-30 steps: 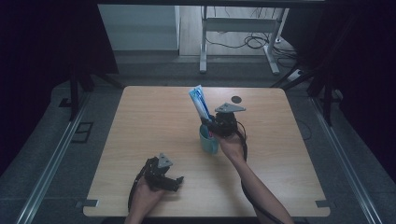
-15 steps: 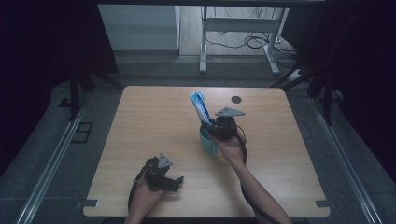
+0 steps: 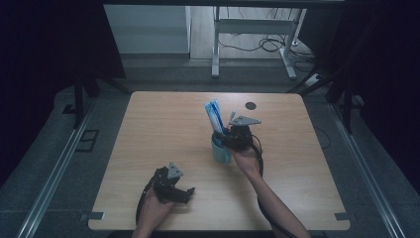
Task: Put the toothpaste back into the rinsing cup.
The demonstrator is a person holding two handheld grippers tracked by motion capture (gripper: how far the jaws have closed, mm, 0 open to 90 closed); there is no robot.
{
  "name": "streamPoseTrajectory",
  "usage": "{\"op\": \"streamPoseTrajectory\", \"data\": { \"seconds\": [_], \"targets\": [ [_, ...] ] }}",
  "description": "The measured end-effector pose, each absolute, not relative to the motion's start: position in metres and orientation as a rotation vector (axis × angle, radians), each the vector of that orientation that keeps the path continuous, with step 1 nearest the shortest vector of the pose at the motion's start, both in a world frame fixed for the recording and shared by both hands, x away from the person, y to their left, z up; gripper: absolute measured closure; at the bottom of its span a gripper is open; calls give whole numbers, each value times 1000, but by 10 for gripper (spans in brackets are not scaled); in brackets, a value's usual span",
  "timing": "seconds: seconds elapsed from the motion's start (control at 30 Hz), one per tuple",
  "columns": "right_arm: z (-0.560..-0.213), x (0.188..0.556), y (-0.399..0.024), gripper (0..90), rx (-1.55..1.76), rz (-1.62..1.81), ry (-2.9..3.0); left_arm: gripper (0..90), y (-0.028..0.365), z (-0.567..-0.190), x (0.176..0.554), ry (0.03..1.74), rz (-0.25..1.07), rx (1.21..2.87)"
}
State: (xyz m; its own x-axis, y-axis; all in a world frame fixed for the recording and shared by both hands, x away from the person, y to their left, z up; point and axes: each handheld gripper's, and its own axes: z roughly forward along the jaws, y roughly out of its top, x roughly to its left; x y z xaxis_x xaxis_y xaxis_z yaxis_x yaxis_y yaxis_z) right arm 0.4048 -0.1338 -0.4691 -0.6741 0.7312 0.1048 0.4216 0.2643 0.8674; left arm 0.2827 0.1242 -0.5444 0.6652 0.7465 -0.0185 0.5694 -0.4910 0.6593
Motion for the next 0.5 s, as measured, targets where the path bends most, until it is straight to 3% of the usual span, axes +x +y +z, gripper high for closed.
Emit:
{"op": "streamPoseTrajectory", "data": {
  "seconds": [0.5],
  "targets": [
    [-474,404,-135,627,1057,1348,2252,3,124,-544,282,1015,356,2234]
  ]
}}
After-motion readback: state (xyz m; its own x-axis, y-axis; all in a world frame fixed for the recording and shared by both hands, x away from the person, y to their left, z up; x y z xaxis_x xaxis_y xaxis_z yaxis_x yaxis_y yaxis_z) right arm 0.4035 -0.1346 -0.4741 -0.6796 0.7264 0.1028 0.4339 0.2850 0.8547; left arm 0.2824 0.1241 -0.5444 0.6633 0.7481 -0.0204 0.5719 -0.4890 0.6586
